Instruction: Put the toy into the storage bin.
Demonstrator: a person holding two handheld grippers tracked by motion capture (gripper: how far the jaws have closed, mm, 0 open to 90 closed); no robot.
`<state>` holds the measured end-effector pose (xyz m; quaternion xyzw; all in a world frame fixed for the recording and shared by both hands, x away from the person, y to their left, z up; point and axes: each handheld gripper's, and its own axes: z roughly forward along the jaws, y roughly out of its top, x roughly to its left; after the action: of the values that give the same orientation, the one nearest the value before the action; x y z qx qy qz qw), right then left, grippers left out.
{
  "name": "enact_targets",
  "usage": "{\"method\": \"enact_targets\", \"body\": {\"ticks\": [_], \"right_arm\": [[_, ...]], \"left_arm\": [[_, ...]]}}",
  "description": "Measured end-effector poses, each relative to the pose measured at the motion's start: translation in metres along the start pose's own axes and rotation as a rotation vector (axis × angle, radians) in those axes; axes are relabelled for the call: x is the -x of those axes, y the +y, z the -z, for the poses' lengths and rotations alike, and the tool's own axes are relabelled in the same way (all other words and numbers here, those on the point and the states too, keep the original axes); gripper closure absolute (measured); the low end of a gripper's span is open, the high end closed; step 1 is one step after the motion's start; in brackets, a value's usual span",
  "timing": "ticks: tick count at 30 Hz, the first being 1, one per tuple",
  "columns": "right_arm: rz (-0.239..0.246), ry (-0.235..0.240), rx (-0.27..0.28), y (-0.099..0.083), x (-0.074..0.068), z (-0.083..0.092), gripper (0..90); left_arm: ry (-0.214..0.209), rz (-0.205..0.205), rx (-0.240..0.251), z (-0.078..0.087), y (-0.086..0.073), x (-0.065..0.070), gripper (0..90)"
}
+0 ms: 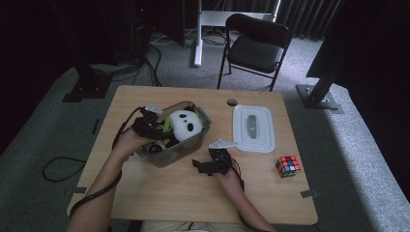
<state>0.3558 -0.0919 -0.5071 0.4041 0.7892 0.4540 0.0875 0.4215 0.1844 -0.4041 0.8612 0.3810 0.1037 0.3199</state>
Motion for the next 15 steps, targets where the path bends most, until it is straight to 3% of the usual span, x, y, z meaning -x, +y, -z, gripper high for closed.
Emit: {"method": "enact_targets", "body": {"ticks": [7,9,13,15], "right_arm": [[0.003,-0.008,0.008,0.002,0.003,0.004,11.6],[0.004,-0.014,0.011,0.003,0.004,0.005,11.6],[-0.003,-0.015,0.007,0.002,0.006,0.006,11.6],[-0.002,-0.016,0.003,0.001,0.007,0.007,11.6]], "left_arm": [[-0.012,-0.001,0.062,0.018,0.002,-0.003,27.3],[-0.029,0.005,0.084,0.024,0.002,-0.007,19.5],[-0.024,0.009,0.105,0.029,0.001,-0.012,17.7],[0.001,-0.01,0.122,0.033,0.0,-0.016,10.9]]}}
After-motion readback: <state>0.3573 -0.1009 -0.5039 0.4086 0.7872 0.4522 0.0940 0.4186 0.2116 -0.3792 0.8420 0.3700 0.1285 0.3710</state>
